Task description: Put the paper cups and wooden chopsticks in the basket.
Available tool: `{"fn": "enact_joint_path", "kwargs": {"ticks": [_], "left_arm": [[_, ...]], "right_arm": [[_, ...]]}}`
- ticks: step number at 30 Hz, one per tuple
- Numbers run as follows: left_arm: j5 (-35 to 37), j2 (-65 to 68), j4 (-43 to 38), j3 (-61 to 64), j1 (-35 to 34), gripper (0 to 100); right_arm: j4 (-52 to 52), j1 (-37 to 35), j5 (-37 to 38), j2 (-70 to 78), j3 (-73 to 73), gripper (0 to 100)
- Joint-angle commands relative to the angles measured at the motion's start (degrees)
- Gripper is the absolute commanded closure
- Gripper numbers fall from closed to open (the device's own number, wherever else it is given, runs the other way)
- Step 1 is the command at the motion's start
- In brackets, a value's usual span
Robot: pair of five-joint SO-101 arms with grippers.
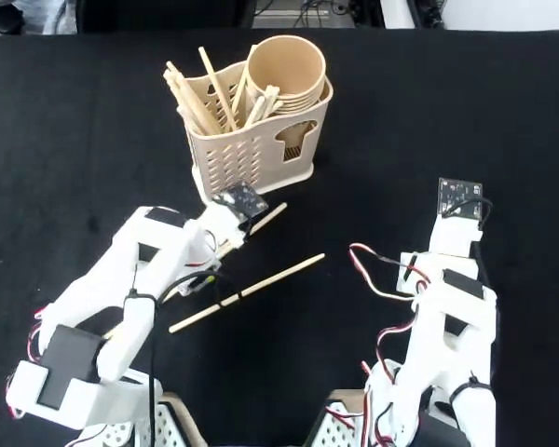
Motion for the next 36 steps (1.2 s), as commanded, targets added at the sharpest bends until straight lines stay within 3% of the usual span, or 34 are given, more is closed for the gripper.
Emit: {"fn": "enact_joint_path", "kwargs": {"ticks": [1, 11, 18, 25, 29, 36], "left_arm": [[-2.0, -0.5, 4.8, -1.8, 0.0, 97], [-8.5, -4.9, 18.2, -2.7, -2.9, 97], [-17.8, -24.5, 18.6, 5.1, -16.0, 97], [-17.7, -46.9, 18.5, 11.8, -27.1, 97], [-7.6, -59.9, 18.2, 13.8, -27.6, 97], [18.6, -78.2, 18.0, 5.3, -27.1, 97]], "right_arm": [[-1.1, -0.4, 0.2, 0.1, -1.5, 97.4], [-1.1, -0.4, 0.2, 0.1, -1.5, 97.4], [-1.1, -0.4, 0.2, 0.1, -1.5, 97.4], [-1.1, -0.4, 0.2, 0.1, -1.5, 97.4], [-1.1, -0.4, 0.2, 0.1, -1.5, 97.5], [-1.1, -0.4, 0.2, 0.1, -1.4, 97.5]]}}
